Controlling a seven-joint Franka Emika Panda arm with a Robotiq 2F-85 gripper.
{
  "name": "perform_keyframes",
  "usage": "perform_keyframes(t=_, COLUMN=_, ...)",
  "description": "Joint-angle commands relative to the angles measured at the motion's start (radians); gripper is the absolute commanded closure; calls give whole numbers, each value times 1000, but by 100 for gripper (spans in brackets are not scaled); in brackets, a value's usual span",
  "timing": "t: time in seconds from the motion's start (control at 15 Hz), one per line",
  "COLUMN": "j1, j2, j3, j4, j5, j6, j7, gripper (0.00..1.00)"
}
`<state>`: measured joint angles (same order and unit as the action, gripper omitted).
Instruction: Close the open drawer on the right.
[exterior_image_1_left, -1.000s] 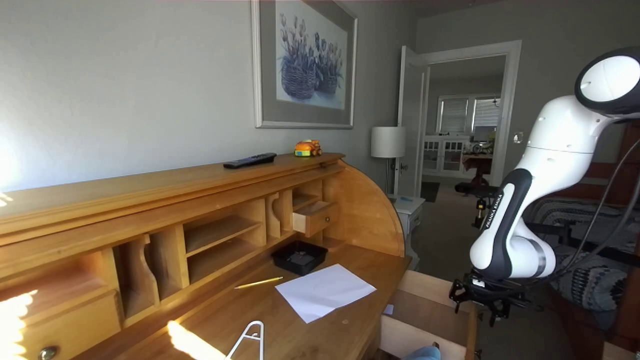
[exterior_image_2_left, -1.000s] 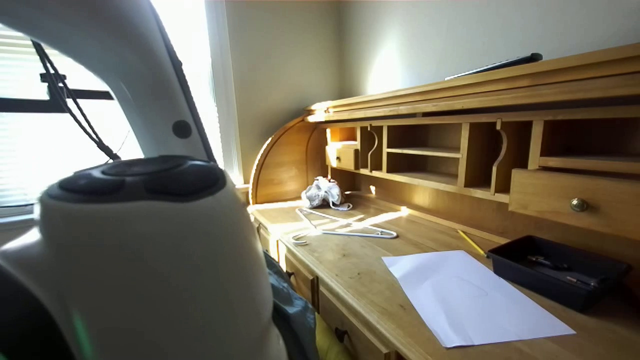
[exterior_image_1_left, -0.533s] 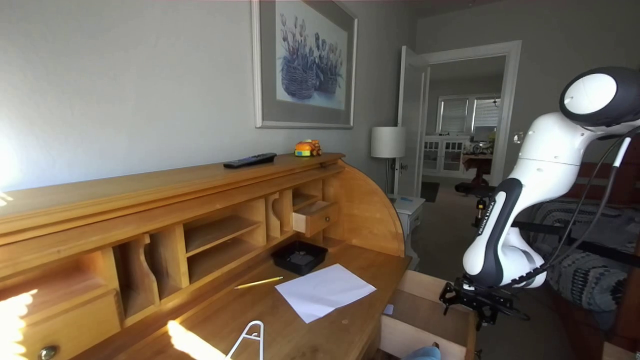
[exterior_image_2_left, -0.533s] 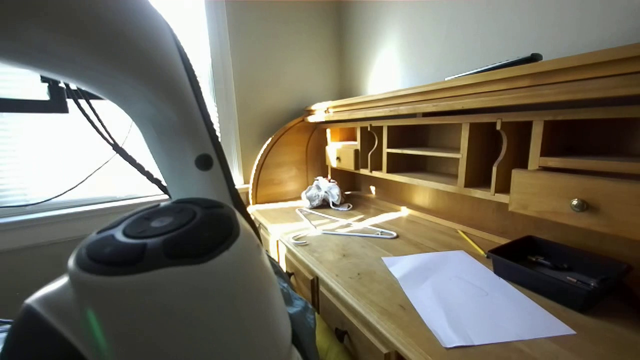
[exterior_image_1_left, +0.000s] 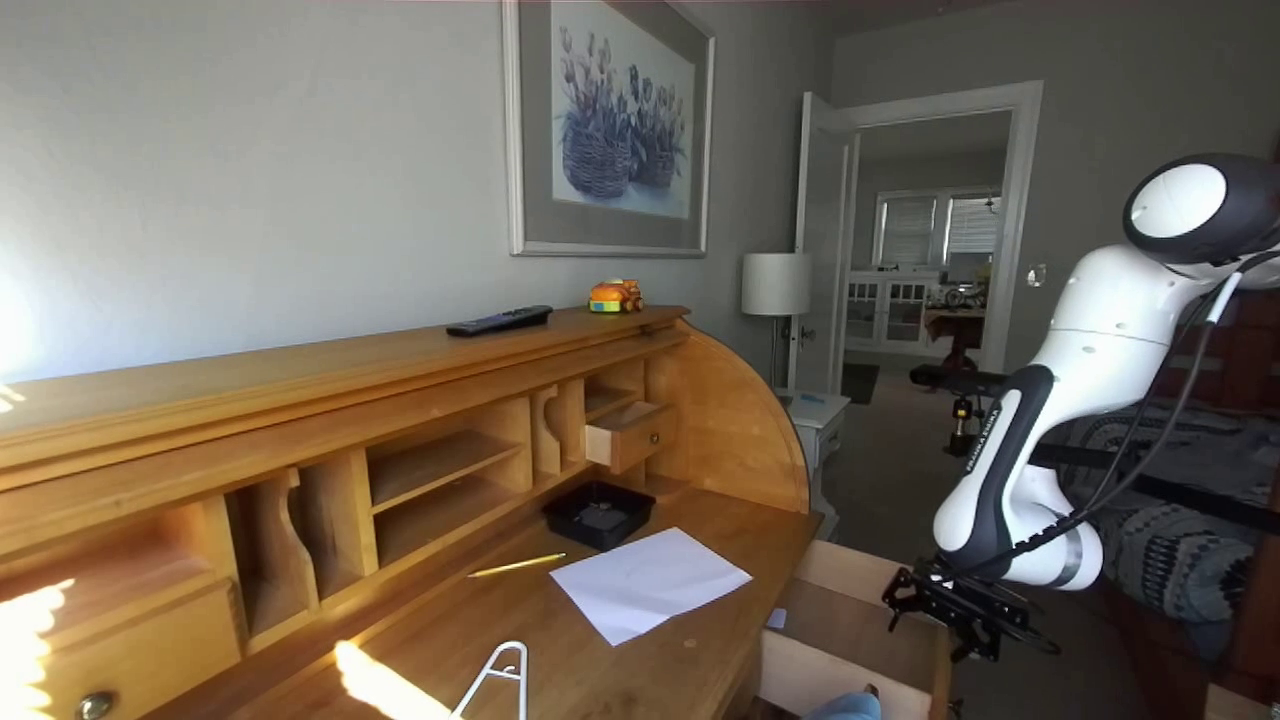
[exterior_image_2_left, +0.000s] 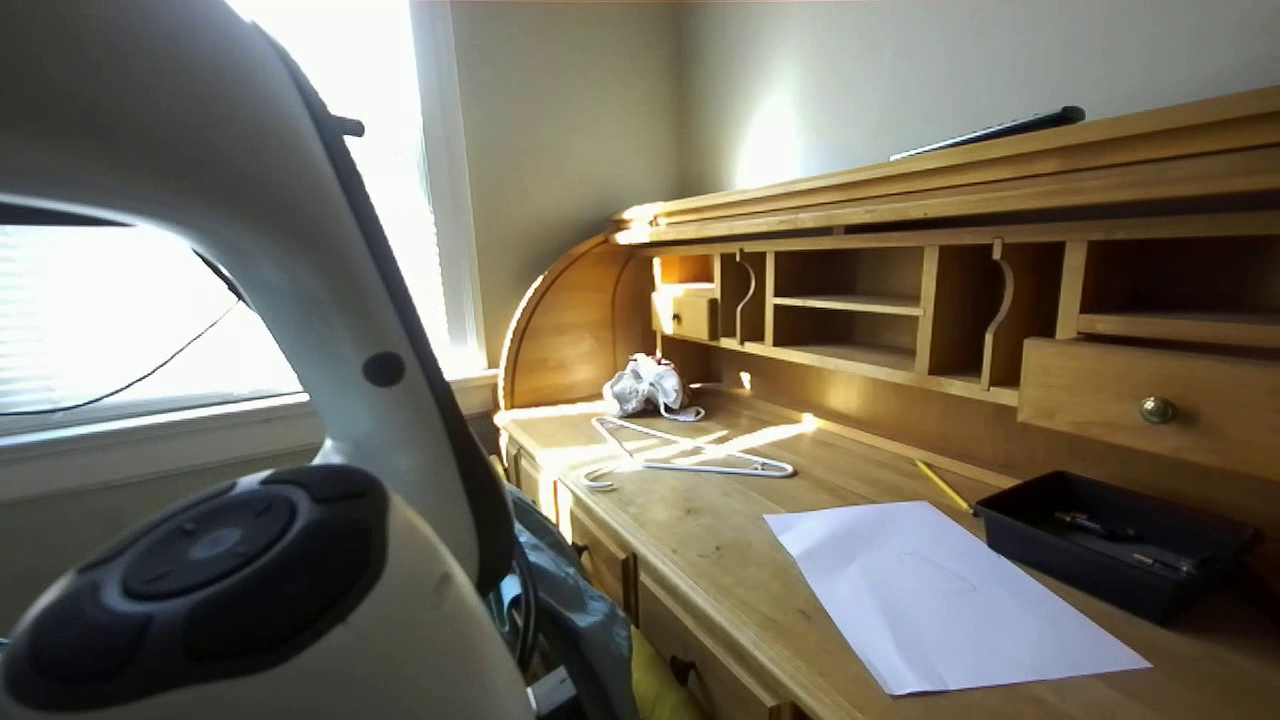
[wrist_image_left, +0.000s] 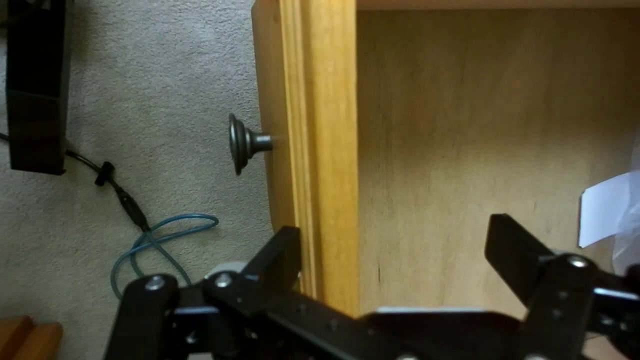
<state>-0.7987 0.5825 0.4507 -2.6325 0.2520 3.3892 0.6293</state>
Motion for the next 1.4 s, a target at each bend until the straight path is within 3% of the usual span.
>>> perform_keyframes(t=0.0, j1=-81, j2=50, j3=92, j4=41, j5=-60, j6=64, j7=21, gripper=0)
perform_keyframes(t=0.4, j1=-164, j2=50, j3=176, j4=28, j5=-109, j6=82, j7=14, gripper=0)
perform_keyframes(t=0.87, j1=-75, j2=22, j3=72, j4=42, j5=-189, j6=150, j7=-98, gripper=0)
perform_keyframes(t=1.33, j1=-40, j2=75, j3=52, j4=117, j5=-290, j6=253, j7=-78, gripper=0)
